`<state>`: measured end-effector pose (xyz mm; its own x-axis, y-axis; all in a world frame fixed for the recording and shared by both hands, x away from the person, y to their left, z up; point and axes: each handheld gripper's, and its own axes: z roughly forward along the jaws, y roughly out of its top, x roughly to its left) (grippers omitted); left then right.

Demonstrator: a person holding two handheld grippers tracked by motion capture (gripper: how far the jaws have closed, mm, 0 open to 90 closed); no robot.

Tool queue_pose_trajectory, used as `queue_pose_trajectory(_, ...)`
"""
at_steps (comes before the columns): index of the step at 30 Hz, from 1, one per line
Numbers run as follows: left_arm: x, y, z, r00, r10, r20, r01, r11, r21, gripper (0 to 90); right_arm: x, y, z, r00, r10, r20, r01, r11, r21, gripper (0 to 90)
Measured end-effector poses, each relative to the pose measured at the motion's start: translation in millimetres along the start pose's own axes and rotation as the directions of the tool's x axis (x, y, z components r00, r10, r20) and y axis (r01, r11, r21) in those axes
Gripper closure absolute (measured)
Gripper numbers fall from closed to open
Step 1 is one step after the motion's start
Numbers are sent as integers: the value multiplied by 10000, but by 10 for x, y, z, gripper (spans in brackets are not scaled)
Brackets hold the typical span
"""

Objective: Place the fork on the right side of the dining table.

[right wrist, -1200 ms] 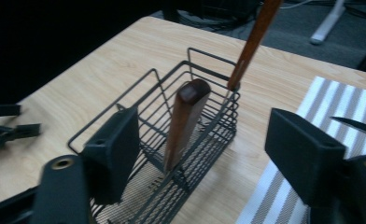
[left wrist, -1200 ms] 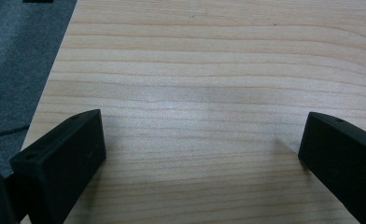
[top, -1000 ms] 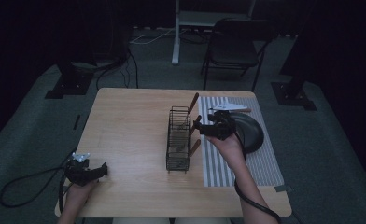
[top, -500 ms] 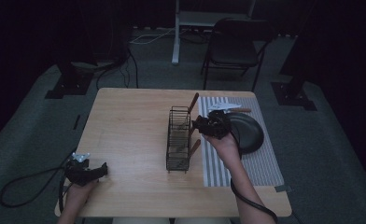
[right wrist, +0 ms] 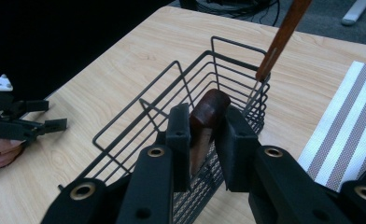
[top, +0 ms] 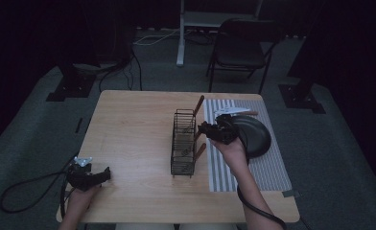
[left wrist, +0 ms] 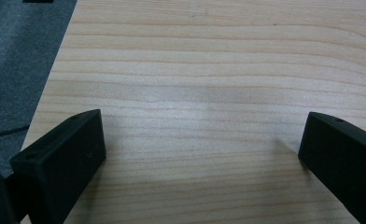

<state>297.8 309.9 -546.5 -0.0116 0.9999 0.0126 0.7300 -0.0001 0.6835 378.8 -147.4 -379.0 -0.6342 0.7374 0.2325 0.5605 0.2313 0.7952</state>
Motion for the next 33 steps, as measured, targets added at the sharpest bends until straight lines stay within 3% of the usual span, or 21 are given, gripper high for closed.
queue_pose_trajectory(18, 0, 0, -1, 10000, 5, 1, -5, 10000, 8, 8, 104, 70, -171, 9987, -504, -56, 500, 9975, -497, 773)
queue_pose_trajectory(33, 0, 0, -1, 10000, 6, 0, -6, 10000, 8, 8, 199, 239, -559, 9966, -789, -251, 744, 9864, -1464, 813)
